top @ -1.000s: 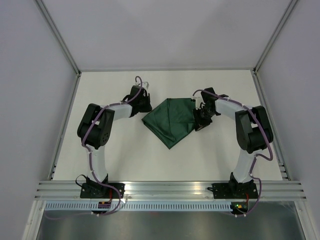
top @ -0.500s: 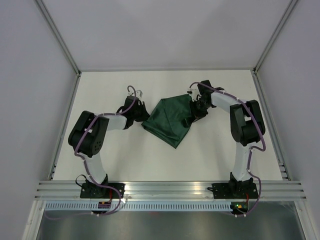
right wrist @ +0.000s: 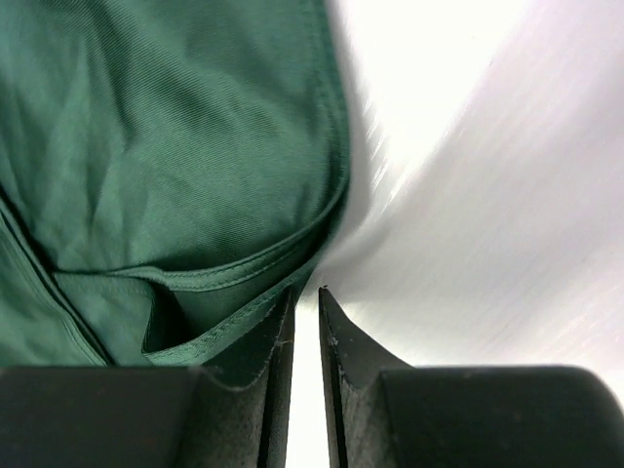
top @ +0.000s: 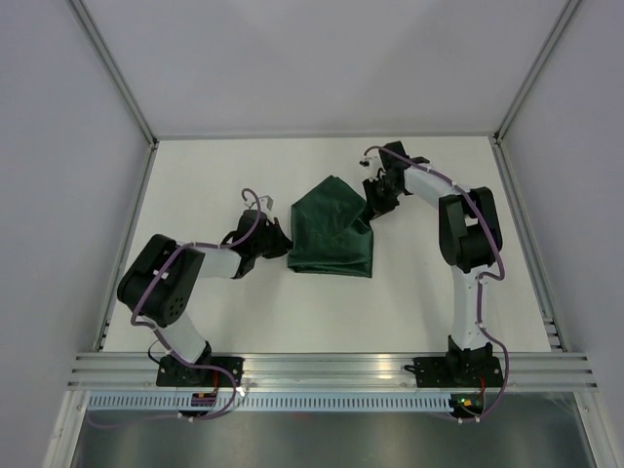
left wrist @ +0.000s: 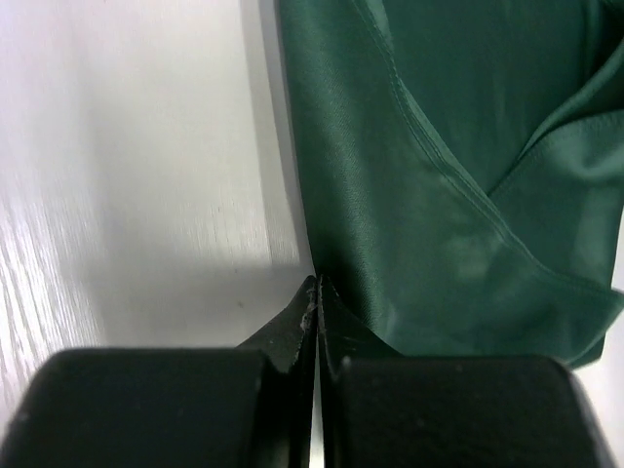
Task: Fold the napkin, place the utensils inside, and roll it up
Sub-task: Fold the napkin
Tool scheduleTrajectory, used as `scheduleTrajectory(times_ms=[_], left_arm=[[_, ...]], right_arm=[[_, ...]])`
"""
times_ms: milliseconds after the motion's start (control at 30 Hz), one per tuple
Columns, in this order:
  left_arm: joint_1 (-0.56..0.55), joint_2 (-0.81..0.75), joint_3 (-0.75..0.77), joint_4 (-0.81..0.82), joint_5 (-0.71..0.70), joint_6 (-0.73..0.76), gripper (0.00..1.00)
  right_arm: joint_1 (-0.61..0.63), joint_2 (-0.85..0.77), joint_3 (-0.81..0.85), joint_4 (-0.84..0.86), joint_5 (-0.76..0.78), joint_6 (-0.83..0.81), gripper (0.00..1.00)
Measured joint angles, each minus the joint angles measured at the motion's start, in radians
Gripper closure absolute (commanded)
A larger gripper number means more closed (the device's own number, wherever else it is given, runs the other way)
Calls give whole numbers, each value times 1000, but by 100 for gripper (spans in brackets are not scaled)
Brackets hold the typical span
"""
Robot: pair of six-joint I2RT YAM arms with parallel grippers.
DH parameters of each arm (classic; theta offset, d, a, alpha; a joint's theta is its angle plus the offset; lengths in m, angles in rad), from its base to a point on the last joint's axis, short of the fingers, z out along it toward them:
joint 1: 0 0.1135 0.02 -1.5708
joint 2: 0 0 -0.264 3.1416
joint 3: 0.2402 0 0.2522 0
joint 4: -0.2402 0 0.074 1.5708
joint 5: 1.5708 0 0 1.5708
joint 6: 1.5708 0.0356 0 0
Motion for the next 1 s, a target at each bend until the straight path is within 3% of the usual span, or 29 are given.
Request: scheduleTrajectory(times_ms=[167, 400, 667, 800, 1000], left_arm=[[-9, -52, -62, 10, -7, -19, 95], [-10, -122, -72, -89, -58, -19, 77], [31, -268, -16, -226, -88, -6, 63], [45, -324, 60, -246, -89, 16, 60], [45, -348, 132, -232, -76, 53, 55]], right_arm=[[0, 22, 37, 2, 4, 0, 77], [5, 18, 37, 18, 21, 0, 56], [-14, -22, 10, 4, 77, 1, 53], [-79, -119, -53, 3, 79, -21, 52], [-145, -380, -183, 27, 111, -202, 50]])
